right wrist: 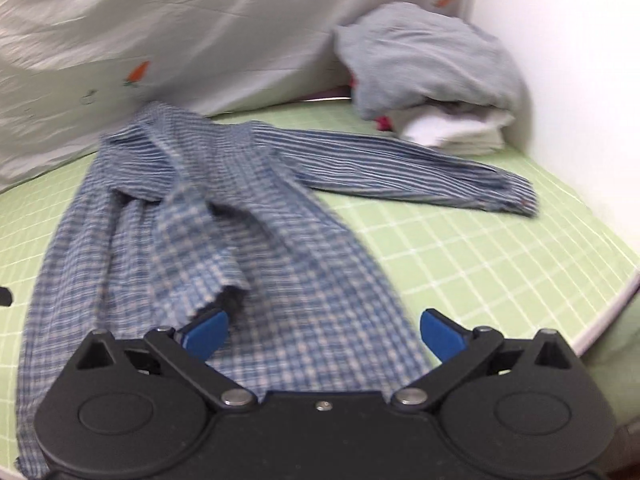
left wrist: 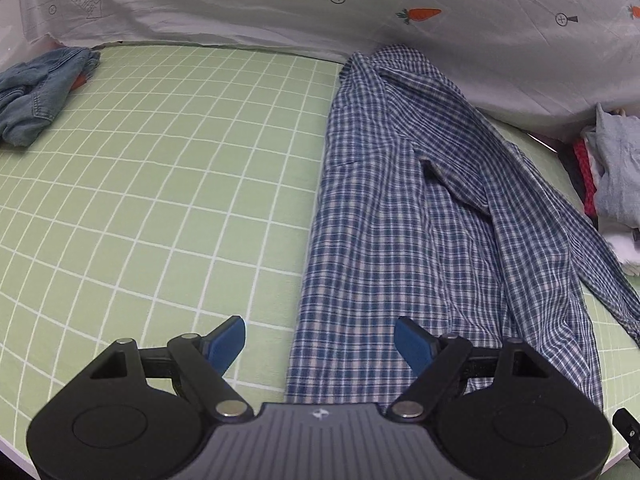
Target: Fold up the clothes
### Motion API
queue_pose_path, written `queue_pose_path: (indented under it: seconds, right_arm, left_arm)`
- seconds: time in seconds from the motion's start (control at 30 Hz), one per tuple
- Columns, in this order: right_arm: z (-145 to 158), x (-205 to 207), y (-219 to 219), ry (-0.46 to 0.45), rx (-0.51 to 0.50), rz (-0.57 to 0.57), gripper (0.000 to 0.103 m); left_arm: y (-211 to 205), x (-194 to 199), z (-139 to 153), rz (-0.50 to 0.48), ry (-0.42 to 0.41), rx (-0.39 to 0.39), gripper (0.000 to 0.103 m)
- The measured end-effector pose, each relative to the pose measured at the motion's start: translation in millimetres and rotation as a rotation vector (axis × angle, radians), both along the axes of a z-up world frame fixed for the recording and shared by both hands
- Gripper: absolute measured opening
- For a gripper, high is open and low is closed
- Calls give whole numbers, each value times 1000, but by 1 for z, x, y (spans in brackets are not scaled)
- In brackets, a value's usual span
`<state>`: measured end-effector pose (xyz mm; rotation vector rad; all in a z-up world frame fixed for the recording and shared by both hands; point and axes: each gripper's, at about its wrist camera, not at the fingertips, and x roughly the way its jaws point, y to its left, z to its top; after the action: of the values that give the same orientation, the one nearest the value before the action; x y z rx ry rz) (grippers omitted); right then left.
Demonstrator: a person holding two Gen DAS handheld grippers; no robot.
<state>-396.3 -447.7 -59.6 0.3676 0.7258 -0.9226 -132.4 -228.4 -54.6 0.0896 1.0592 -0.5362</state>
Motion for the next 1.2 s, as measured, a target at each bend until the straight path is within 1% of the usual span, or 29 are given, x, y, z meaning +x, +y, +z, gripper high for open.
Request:
queue_pose_path:
  seconds: [0.07, 0.17, 0.23, 0.3, 0.4, 0.5, 0.63, 0.73, 0.83, 0.9, 0.93, 0.97, 1.0, 1.03, 1.07, 1.2]
  right_arm:
    - [-3, -10, -11, 1, 5, -33, 103]
    - [-7, -22, -28, 6, 4, -74, 103]
    - [-10, -30, -48, -6, 18, -77, 103]
    - [-13, -37, -71, -6, 19, -65, 103]
    - [-17, -43, -113, 54, 28, -11, 103]
    - [-16, -51, -154, 34, 19, 15, 103]
    - [-17, -61, -198, 36, 13, 43, 103]
    - [-20, -72, -218, 50, 30, 52, 103]
    - [-27, -80, -227, 65, 52, 69, 103]
    - [-32, -85, -232, 71, 64, 77, 103]
    - [-33, -86, -234, 75, 68, 77, 103]
    - [-34, -88, -236, 78, 71, 77, 103]
    - [-34, -90, -238, 77, 71, 71, 103]
    - [-33, -92, -239, 75, 69, 63, 103]
    - [-34, -94, -241, 71, 70, 56, 103]
    - [-36, -95, -243, 64, 76, 34, 103]
  left_arm:
    - [-14, -3, 0, -13, -10, 12, 82]
    - [-35, -7, 2, 3, -19, 11, 82]
    - [-53, -9, 5, 30, -31, 2, 82]
    - [-72, -13, 9, 69, -42, -11, 82]
    - [-107, -22, 15, 110, -58, -37, 83]
    - [-148, -32, 20, 111, -86, -48, 83]
    - [-187, -44, 17, 122, -69, -82, 83]
    - [-201, -49, 8, 130, -48, -86, 83]
    - [-214, -53, -2, 137, -26, -89, 83]
    - [-219, -55, -8, 146, -19, -83, 78]
    - [-220, -55, -12, 153, -20, -75, 68]
    - [-218, -54, -15, 156, -8, -75, 53]
    - [-217, -52, -18, 158, 5, -74, 46]
    - [-213, -51, -19, 165, 19, -89, 26]
    - [-208, -49, -19, 175, 29, -109, 15]
    - [-182, -47, -12, 194, 66, -202, 13]
